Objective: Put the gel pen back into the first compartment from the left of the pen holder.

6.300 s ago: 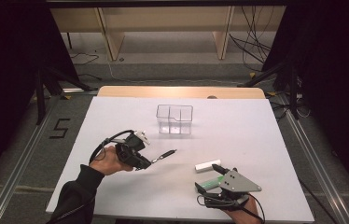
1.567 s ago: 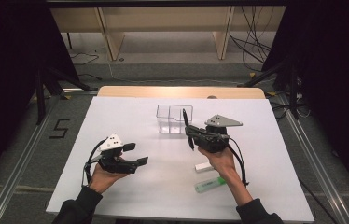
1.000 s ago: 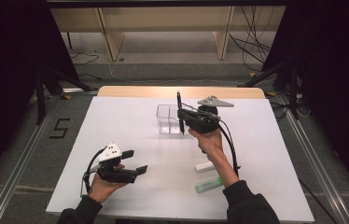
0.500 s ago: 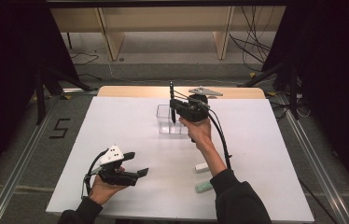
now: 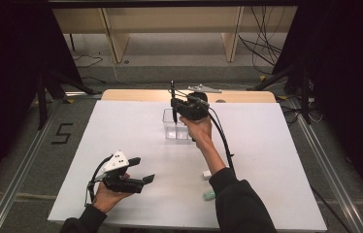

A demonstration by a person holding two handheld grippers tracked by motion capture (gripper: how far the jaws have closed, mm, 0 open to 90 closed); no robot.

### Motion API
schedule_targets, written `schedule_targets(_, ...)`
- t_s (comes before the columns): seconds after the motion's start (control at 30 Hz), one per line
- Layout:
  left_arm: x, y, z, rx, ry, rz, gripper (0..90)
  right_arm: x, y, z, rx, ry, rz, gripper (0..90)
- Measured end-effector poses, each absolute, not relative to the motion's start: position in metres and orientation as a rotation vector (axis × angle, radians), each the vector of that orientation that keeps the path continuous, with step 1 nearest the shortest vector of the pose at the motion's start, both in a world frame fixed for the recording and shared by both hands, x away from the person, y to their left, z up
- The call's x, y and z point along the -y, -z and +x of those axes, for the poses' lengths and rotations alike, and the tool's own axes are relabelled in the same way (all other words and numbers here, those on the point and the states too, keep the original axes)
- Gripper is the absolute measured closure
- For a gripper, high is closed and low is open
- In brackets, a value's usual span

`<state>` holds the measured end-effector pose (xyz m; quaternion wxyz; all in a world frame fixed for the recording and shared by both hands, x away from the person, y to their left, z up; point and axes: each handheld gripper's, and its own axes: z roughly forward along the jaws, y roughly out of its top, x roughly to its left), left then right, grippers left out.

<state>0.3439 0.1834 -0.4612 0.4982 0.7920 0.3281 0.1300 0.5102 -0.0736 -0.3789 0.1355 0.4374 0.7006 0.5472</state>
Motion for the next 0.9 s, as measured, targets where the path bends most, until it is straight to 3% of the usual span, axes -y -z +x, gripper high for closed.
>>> schedule_targets(0.9, -0.181, 0.462, 0.344, -0.782, -0.318, 1.929, 15.8, 0.051, 0.386, 0.529, -2.000, -1.500, 1.298, 79.7)
